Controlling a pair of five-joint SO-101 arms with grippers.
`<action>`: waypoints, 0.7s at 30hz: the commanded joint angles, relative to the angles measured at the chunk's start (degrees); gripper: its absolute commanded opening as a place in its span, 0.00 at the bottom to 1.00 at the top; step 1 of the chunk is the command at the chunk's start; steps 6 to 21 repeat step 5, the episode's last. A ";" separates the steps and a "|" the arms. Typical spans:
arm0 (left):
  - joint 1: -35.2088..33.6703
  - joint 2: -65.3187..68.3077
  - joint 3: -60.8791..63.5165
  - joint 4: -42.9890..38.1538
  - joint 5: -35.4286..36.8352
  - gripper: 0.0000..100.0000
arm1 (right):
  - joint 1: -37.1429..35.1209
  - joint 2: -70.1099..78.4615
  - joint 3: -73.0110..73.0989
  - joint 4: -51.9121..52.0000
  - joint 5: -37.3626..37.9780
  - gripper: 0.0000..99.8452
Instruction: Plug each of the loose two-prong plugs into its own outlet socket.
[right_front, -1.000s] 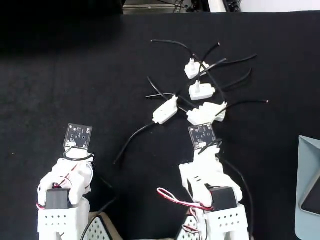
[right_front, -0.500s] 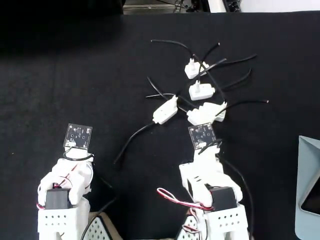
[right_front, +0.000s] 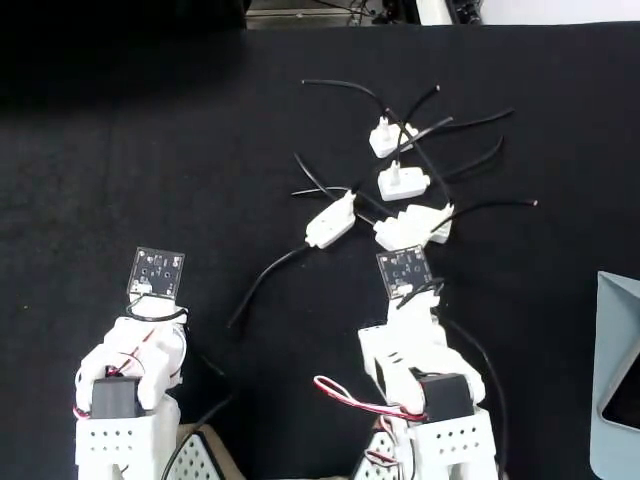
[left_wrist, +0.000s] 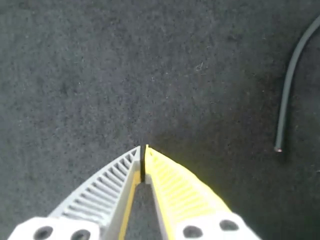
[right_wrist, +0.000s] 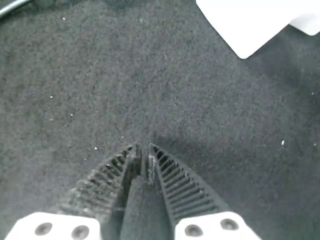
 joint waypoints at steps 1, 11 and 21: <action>0.22 0.00 1.10 0.26 0.35 0.03 | 0.53 -3.74 -0.13 0.26 -0.09 0.01; 0.22 0.00 1.10 0.26 0.35 0.03 | 0.53 -3.74 -0.13 0.26 -0.09 0.01; 0.22 0.00 1.10 0.26 0.35 0.03 | 0.53 -3.74 -0.13 0.26 -0.09 0.01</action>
